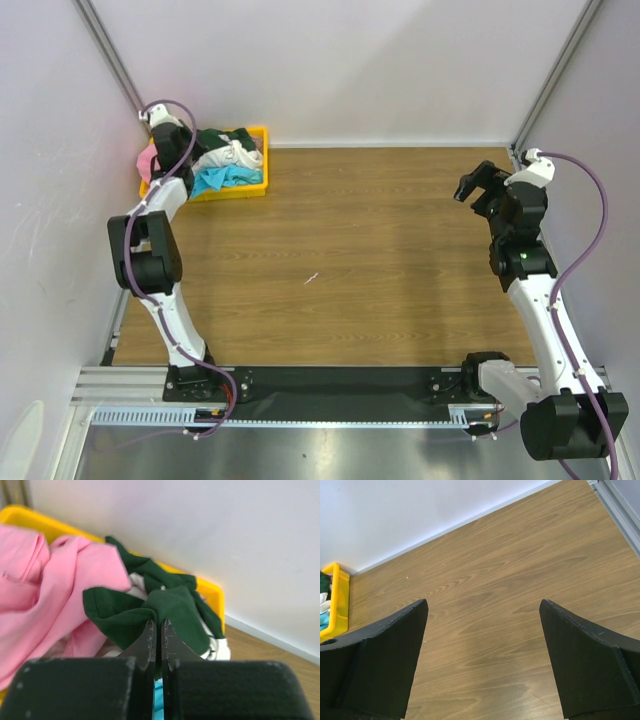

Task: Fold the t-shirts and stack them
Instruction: Grab the tshirt from the pile, then move the tshirt to the center of the board

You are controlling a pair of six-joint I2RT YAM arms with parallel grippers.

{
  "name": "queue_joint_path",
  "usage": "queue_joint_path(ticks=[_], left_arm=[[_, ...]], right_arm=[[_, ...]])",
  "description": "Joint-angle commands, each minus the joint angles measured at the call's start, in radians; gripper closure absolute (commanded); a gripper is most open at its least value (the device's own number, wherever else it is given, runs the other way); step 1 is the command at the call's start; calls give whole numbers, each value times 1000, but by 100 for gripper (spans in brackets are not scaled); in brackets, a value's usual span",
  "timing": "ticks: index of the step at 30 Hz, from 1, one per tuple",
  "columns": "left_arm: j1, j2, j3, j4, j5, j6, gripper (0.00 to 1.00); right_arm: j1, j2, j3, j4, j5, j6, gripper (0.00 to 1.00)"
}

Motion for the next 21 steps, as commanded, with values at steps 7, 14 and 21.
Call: queue_joint_path(ticks=[7, 14, 21], left_arm=[[-4, -270, 194, -91, 198, 176, 100], [-86, -427, 343, -262, 185, 310, 100], [-296, -447, 683, -484, 116, 468, 100]], right_arm=[[3, 104, 123, -60, 54, 8, 0], [2, 168, 143, -14, -49, 21, 0], [8, 184, 148, 5, -122, 6, 0]])
